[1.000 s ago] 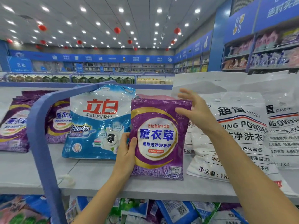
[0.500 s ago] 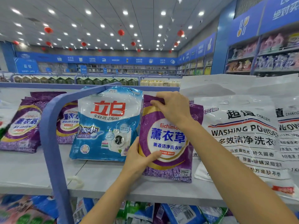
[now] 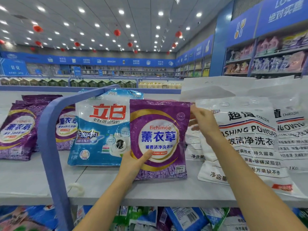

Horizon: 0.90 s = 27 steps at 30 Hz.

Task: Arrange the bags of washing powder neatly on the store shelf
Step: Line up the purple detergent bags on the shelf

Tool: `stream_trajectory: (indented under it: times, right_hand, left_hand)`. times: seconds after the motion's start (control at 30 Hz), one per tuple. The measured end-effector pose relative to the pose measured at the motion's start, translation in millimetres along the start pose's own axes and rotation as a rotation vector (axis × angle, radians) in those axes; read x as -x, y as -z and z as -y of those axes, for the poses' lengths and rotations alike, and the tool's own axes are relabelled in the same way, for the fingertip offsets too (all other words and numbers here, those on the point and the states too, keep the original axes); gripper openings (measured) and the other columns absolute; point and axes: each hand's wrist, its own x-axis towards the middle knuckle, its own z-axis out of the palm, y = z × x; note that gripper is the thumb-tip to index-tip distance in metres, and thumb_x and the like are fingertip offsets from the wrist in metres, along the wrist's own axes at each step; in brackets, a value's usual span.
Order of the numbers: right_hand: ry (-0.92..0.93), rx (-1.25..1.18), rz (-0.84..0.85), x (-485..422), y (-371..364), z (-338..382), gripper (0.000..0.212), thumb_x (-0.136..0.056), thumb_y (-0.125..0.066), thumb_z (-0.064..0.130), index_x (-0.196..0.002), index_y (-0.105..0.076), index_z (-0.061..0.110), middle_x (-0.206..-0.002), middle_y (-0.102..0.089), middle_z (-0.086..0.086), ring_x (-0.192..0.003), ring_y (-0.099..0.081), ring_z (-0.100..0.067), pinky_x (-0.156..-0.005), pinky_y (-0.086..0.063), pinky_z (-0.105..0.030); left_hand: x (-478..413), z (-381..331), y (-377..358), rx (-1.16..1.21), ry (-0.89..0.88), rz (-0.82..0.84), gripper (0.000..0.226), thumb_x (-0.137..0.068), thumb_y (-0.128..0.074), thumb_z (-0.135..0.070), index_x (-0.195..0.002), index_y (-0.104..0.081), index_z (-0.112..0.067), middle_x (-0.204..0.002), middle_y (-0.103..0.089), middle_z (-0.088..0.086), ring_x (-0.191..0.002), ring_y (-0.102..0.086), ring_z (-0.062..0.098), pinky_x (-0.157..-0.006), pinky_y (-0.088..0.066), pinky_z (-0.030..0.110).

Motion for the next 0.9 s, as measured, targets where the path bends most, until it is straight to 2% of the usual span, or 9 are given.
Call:
stream_trajectory:
  times: [0.07,0.17,0.23,0.33,0.4,0.53,0.67,0.8,0.9]
  right_hand:
    - [0.150,-0.015,-0.095,0.9,-3.4,2.6,0.033,-0.096,-0.047,0.019,-0.069,-0.062,0.007,-0.054,-0.054,-0.002,-0.042,-0.048,-0.005,-0.048,-0.040,-0.024]
    - [0.153,-0.103,-0.401,-15.9,17.1,28.5,0.032,-0.096,-0.046,0.015,-0.066,-0.055,0.019,-0.052,-0.046,0.001,-0.040,-0.040,-0.004,-0.046,-0.036,-0.024]
    - [0.107,-0.131,-0.331,-23.3,33.8,43.2,0.033,-0.098,-0.043,0.026,-0.069,-0.055,0.016,-0.060,-0.053,-0.001,-0.045,-0.047,-0.003,-0.050,-0.045,-0.023]
    - [-0.114,-0.030,0.028,-9.6,27.6,42.2,0.041,-0.095,-0.038,0.046,-0.080,-0.058,0.013,-0.085,-0.064,-0.005,-0.071,-0.060,-0.012,-0.068,-0.055,-0.032]
    - [-0.163,0.071,0.153,7.9,11.1,29.2,0.037,-0.093,-0.047,0.043,-0.087,-0.063,0.011,-0.087,-0.067,-0.004,-0.076,-0.063,-0.014,-0.072,-0.056,-0.035]
    - [0.013,0.020,-0.027,12.6,-6.7,18.0,0.021,-0.092,-0.056,0.021,-0.081,-0.069,0.006,-0.068,-0.065,-0.004,-0.054,-0.056,-0.008,-0.054,-0.049,-0.027]
    - [0.082,0.022,-0.149,5.8,-11.7,22.6,0.027,-0.091,-0.057,0.024,-0.082,-0.070,0.002,-0.073,-0.069,-0.013,-0.062,-0.059,-0.015,-0.061,-0.047,-0.036]
    - [0.041,-0.188,-0.122,17.8,-16.9,29.8,0.025,-0.096,-0.049,0.028,-0.082,-0.065,0.016,-0.079,-0.067,0.000,-0.068,-0.061,-0.010,-0.064,-0.051,-0.027]
    - [-0.004,-0.301,-0.046,32.2,-17.3,26.6,0.035,-0.098,-0.038,0.037,-0.103,-0.058,0.010,-0.088,-0.065,-0.002,-0.069,-0.058,-0.011,-0.061,-0.047,-0.021]
  left_hand:
    - [0.6,0.5,-0.1,-0.013,-0.015,0.030,0.024,-0.076,-0.072,-0.009,-0.090,-0.061,-0.025,-0.071,-0.071,-0.015,-0.067,-0.068,-0.001,-0.055,-0.051,0.011]
    - [3.0,0.1,2.6,-0.029,-0.005,0.032,0.024,-0.075,-0.073,-0.007,-0.089,-0.062,-0.023,-0.070,-0.071,-0.015,-0.066,-0.068,-0.001,-0.055,-0.051,0.012]
    - [4.0,0.1,6.0,-0.028,0.010,0.017,0.023,-0.075,-0.073,-0.010,-0.088,-0.061,-0.024,-0.076,-0.070,-0.013,-0.065,-0.068,-0.002,-0.055,-0.052,0.012]
    - [5.7,-1.6,8.0,-0.026,0.014,0.022,0.022,-0.076,-0.073,-0.011,-0.085,-0.060,-0.026,-0.078,-0.068,-0.011,-0.062,-0.066,-0.004,-0.054,-0.051,0.011]
    - [8.1,-2.5,7.0,-0.016,0.006,0.040,0.022,-0.076,-0.073,-0.011,-0.085,-0.060,-0.027,-0.077,-0.069,-0.012,-0.064,-0.067,-0.002,-0.056,-0.052,0.012]
    - [11.9,-4.8,5.6,0.007,-0.014,0.068,0.023,-0.077,-0.071,-0.008,-0.085,-0.060,-0.026,-0.067,-0.070,-0.017,-0.065,-0.067,-0.003,-0.056,-0.052,0.011]
    - [15.4,-12.6,2.7,0.002,-0.047,0.070,0.020,-0.078,-0.071,-0.012,-0.091,-0.062,-0.025,-0.084,-0.070,-0.010,-0.072,-0.068,0.000,-0.063,-0.054,0.013]
    - [24.0,-22.7,5.9,-0.003,-0.032,0.023,0.027,-0.075,-0.072,-0.020,-0.100,-0.064,-0.019,-0.091,-0.071,-0.004,-0.083,-0.069,0.010,-0.067,-0.056,0.019]
    - [32.1,-33.4,14.1,0.010,-0.039,-0.057,0.015,-0.078,-0.070,-0.020,-0.088,-0.062,-0.027,-0.083,-0.070,-0.010,-0.078,-0.068,0.007,-0.066,-0.056,0.018]
